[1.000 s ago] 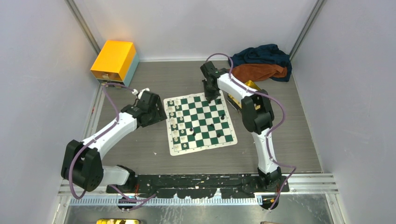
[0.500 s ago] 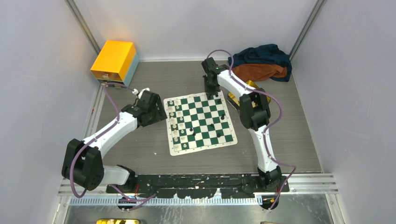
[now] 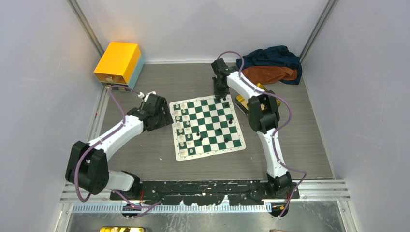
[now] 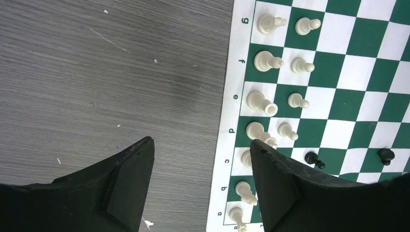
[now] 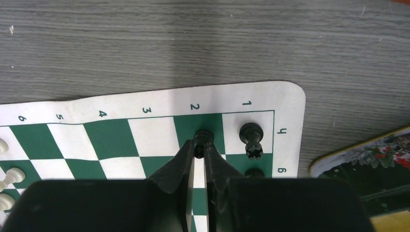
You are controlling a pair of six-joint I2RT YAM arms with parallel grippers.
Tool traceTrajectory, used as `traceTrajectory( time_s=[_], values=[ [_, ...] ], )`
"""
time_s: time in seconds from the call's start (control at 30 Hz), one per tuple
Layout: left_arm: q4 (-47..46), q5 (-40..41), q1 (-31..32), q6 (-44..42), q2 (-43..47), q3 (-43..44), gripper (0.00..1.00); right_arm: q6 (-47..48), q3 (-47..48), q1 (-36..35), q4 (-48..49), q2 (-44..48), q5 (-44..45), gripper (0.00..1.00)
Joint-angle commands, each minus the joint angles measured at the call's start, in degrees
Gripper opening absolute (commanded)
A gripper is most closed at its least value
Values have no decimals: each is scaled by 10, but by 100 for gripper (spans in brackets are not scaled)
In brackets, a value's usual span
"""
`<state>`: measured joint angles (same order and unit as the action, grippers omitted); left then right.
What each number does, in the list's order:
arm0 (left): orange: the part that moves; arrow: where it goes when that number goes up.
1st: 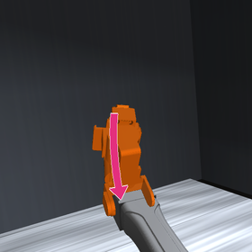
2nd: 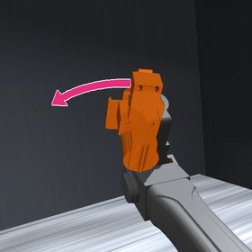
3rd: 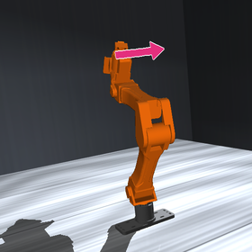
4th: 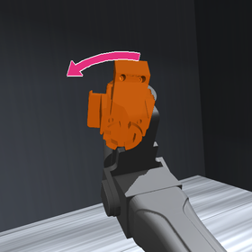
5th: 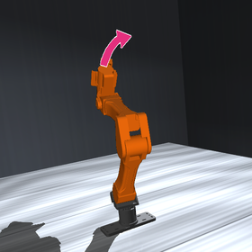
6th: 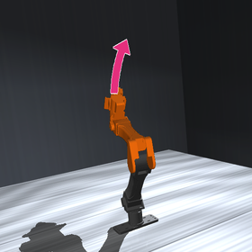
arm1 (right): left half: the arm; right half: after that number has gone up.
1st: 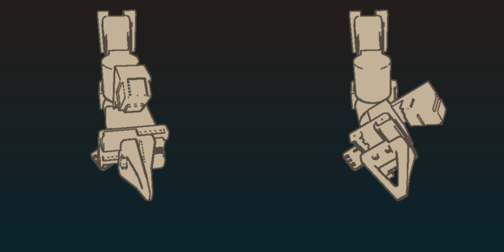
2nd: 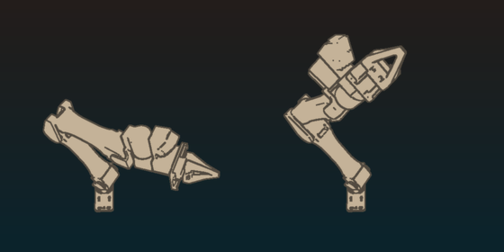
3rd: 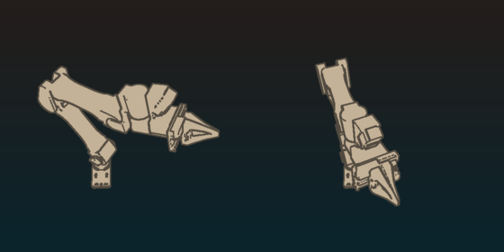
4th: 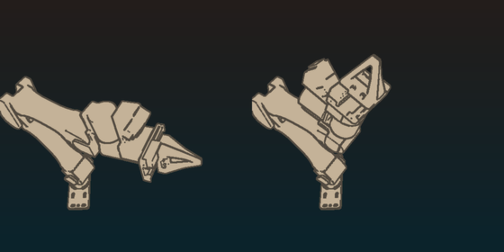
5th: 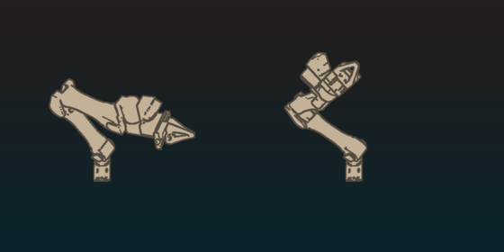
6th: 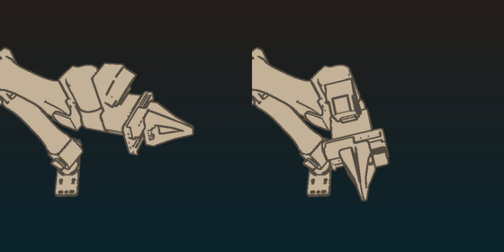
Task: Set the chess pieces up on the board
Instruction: Place the chess piece on the chessboard.
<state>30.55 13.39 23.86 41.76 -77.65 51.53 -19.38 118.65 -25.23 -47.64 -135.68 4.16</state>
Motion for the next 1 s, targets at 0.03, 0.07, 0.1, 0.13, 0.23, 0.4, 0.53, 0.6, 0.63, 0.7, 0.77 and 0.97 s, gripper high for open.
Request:
traceTrajectory(
  time_s=[0.03, 0.07, 0.1, 0.13, 0.23, 0.4, 0.53, 0.6, 0.63, 0.7, 0.77, 0.97],
  values=[
    [-21, -4, -4, -1, -4, 22, 73, -1, 19, 5, 3, 1, -10, 2],
    [-22, -4, -4, -1, -5, 23, 73, -1, 19, 6, 3, 0, -10, 2],
    [-22, -4, -4, -1, -6, 23, 74, -1, 19, 6, 4, 0, -12, 2],
    [-21, -4, -4, -1, -7, 23, 73, -1, 20, 7, 4, -1, -12, 2],
    [-22, -3, -4, 0, -8, 23, 73, -1, 21, 8, 4, -2, -16, 6],
    [-22, -4, -4, 1, -16, 28, 74, 4, 20, 9, 6, 0, -20, 22],
    [-23, -5, -4, 4, -19, 31, 74, 9, 23, 10, 10, 4, -23, 29],
    [-23, -6, -3, 4, -20, 32, 74, 9, 26, 10, 11, 6, -25, 31],
    [-22, -5, -3, 4, -20, 33, 74, 9, 28, 10, 11, 5, -25, 31],
    [-21, -5, -4, 4, -19, 34, 74, 9, 33, 10, 11, 6, -27, 32],
    [-19, -3, -4, 4, -18, 35, 74, 10, 32, 10, 16, 12, -27, 32],
    [-14, -2, -4, 2, -13, 36, 74, 13, 27, 10, 27, 45, -17, 33]
  ],
)
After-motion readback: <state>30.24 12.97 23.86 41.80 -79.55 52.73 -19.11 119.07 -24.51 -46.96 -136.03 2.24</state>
